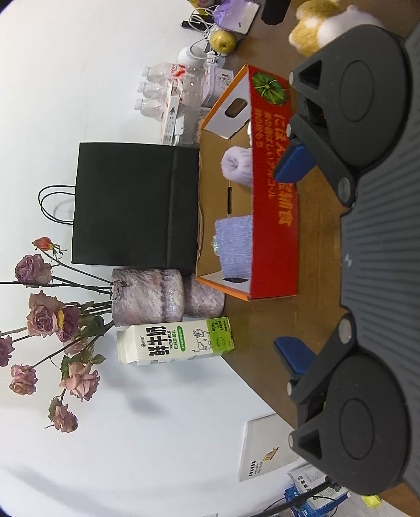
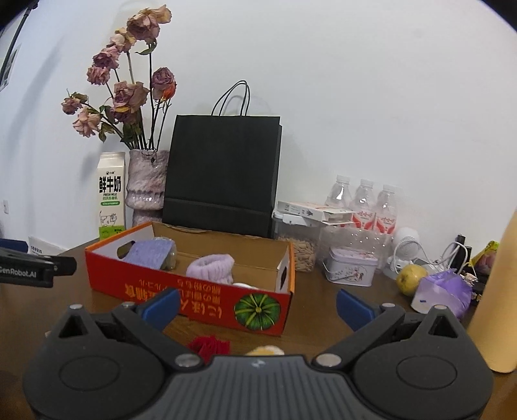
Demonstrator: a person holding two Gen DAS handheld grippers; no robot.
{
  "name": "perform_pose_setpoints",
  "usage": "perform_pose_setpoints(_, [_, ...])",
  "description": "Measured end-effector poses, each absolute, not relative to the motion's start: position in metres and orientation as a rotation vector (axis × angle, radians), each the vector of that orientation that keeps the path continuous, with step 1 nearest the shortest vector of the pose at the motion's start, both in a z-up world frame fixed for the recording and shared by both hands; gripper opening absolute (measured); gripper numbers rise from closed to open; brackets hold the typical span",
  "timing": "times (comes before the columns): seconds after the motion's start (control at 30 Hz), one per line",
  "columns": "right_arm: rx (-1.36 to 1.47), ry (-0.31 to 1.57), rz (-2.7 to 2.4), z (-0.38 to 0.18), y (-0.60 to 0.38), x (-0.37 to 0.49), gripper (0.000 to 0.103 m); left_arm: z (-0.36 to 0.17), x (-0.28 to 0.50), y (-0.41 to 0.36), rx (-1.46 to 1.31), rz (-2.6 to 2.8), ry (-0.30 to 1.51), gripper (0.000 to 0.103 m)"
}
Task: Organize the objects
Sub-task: 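Withdraw both tools from the box toward the remaining table items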
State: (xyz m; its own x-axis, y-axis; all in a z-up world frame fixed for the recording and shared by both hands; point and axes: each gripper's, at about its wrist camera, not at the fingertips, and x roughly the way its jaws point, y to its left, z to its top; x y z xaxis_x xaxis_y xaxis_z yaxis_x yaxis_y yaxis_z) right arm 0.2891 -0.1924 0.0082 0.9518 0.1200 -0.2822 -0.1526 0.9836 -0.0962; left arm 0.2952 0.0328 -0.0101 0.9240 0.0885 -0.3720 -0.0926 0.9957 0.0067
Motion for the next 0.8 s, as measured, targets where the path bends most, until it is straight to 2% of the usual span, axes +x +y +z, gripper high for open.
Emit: perform_pose_setpoints(0.8, [-0.096,0.359,0.105,-0.041,-0.206,0.224,0.103,-0.044,0.239,0.035,-0.014,0.043,0.452,0.103])
